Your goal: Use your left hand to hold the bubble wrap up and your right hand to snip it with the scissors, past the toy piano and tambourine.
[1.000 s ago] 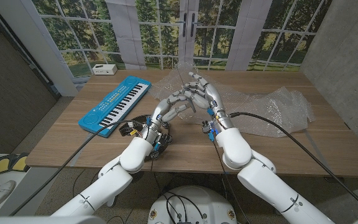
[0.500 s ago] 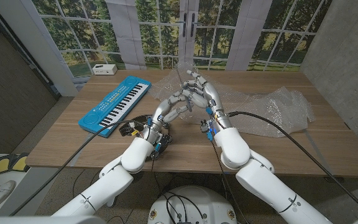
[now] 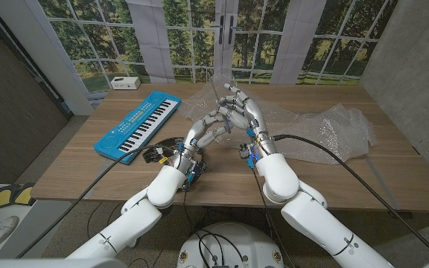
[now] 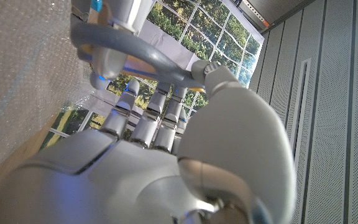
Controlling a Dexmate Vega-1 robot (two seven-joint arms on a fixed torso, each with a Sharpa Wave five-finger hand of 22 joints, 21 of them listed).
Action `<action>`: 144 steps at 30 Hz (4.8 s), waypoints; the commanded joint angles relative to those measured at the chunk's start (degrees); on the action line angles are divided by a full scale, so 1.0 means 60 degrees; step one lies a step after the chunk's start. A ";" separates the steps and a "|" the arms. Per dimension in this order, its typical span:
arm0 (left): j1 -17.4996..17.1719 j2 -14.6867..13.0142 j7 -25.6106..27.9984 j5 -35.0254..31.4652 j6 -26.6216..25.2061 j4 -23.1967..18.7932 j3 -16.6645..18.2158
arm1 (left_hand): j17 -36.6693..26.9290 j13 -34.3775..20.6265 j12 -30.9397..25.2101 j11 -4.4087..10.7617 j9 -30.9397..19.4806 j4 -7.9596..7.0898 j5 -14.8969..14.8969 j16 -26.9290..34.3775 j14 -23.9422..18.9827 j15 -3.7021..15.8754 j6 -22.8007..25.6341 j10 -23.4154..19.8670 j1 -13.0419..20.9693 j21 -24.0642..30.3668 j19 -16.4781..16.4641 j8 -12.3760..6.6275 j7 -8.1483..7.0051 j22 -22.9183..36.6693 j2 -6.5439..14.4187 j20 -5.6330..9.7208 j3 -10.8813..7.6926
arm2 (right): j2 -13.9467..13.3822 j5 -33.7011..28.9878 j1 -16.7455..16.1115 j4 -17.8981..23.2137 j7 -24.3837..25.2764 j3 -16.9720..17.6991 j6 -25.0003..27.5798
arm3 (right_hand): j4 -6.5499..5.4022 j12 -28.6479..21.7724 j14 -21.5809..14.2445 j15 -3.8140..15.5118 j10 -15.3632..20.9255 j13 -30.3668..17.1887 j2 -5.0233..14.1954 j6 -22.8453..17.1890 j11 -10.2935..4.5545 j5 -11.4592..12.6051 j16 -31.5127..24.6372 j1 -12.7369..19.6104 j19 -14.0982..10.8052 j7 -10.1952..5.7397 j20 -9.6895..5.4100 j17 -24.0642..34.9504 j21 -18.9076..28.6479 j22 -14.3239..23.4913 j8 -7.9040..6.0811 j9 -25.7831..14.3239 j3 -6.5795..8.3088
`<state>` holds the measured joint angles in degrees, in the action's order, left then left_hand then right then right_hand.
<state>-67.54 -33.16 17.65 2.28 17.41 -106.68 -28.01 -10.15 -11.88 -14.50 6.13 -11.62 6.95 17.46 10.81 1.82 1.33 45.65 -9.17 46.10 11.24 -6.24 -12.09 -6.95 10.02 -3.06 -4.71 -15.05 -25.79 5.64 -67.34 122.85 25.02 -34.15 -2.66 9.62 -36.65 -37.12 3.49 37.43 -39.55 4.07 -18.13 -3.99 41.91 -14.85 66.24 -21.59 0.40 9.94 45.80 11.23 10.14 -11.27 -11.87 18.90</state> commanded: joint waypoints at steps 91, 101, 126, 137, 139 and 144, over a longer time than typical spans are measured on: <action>0.0530 0.0100 -0.1815 0.2034 0.0600 0.0722 -0.0304 | -0.1186 -0.2036 -0.1576 0.0954 -0.0302 0.0181 -0.1058 0.1765 -0.3271 0.1081 0.1709 -0.3001 0.1093 0.0251 -0.0714 -0.0997 -0.0145 0.0125 0.1843 -0.0628 -0.0143 | 0.0169 0.0810 -0.0161 -0.0358 -0.0060 0.0179 -0.0486 | -0.0083 -0.0725 0.0787 0.1453 0.2256 0.1505 -0.0068 -0.1020 -0.0924 -0.2077 0.0439 0.0633 0.1357 -0.0715 0.0367 -0.0691 -0.0012 -0.0030 -0.0023 -0.0085 -0.0762; 0.0516 0.0307 -0.1770 0.2230 0.0860 0.0970 -0.0336 | -0.1564 -0.2720 -0.2046 0.0984 -0.0903 0.0264 -0.1116 0.1987 -0.3535 0.1272 0.0924 -0.3109 0.1324 0.0303 -0.0854 -0.1319 -0.0351 0.0159 0.1830 -0.0614 -0.0081 | 0.0195 0.0955 -0.0217 -0.0399 -0.0024 0.0246 -0.0578 | -0.0080 -0.0738 0.0768 0.1451 0.2221 0.1479 -0.0045 -0.1040 -0.0938 -0.2163 0.0414 0.0657 0.1300 -0.0711 0.0366 -0.0727 -0.0002 -0.0031 -0.0018 -0.0087 -0.0796; 0.0130 0.0520 -0.1012 0.1809 0.0915 0.0737 -0.0226 | -0.5633 -0.7789 -0.5071 0.0967 -0.5001 0.0238 -0.1187 0.4300 -0.4053 0.1505 -0.0740 -0.1928 0.2552 0.0454 -0.0964 -0.5049 -0.0429 0.0315 0.1874 -0.0605 0.0596 | 0.0154 0.0983 -0.0306 -0.0334 -0.0056 0.0238 -0.0690 | -0.0081 -0.0750 0.0760 0.1472 0.2207 0.1488 0.0014 -0.1124 -0.0969 -0.2321 0.0374 0.0687 0.1194 -0.0695 0.0367 -0.0791 -0.0001 -0.0036 -0.0021 -0.0091 -0.0865; -0.0111 0.0627 -0.0341 0.1352 0.0493 0.0427 -0.0141 | -0.8071 -0.9787 -0.7041 0.0980 -0.3103 0.0113 -0.1205 0.6477 -0.3815 0.1458 0.0253 -0.1819 0.2430 0.0574 -0.1223 -0.3925 -0.0137 0.0414 0.1702 -0.0538 0.0983 | 0.0138 0.1000 -0.0313 -0.0342 -0.0099 0.0239 -0.0746 | -0.0084 -0.0759 0.0777 0.1468 0.2210 0.1490 0.0032 -0.1175 -0.0952 -0.2371 0.0371 0.0692 0.1169 -0.0689 0.0367 -0.0819 -0.0006 -0.0037 -0.0026 -0.0092 -0.0890; -0.0151 0.0669 -0.0181 0.1243 0.0410 0.0373 -0.0135 | -0.8106 -0.9801 -0.7198 0.0980 -0.2978 0.0077 -0.1189 0.6587 -0.3824 0.1470 0.0380 -0.1810 0.2326 0.0597 -0.1283 -0.3871 -0.0096 0.0421 0.1620 -0.0548 0.1082 | 0.0140 0.1007 -0.0317 -0.0328 -0.0102 0.0239 -0.0744 | -0.0083 -0.0757 0.0774 0.1472 0.2214 0.1497 0.0037 -0.1181 -0.0950 -0.2376 0.0369 0.0696 0.1169 -0.0678 0.0369 -0.0823 -0.0008 -0.0037 -0.0027 -0.0092 -0.0890; -0.0211 0.0750 0.0094 0.1101 0.0204 0.0253 -0.0128 | -0.8313 -0.9832 -0.7646 0.0981 -0.2864 0.0105 -0.1133 0.6999 -0.4041 0.1572 0.0609 -0.1883 0.2295 0.0728 -0.1612 -0.3869 -0.0062 0.0443 0.1473 -0.0509 0.1236 | 0.0116 0.1006 -0.0318 -0.0300 -0.0138 0.0235 -0.0753 | -0.0083 -0.0757 0.0768 0.1467 0.2215 0.1502 0.0041 -0.1181 -0.0963 -0.2395 0.0361 0.0698 0.1167 -0.0670 0.0369 -0.0832 -0.0012 -0.0037 -0.0021 -0.0093 -0.0901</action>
<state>-67.80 -29.46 14.64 11.03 21.24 -103.60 -29.01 -59.61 -70.45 -49.78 11.86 -28.69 7.52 10.45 51.79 -21.50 2.54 48.32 -20.20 59.95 15.07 -14.74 -35.16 -7.39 12.42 6.84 -7.87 -8.01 -24.89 11.63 -69.18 120.80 24.56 -32.71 -6.93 9.14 -39.65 -32.63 3.08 40.86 -30.35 3.81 -24.88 -0.58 27.94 -12.30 70.29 -14.14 -3.69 12.28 40.86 10.86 9.88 -11.44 -12.11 13.81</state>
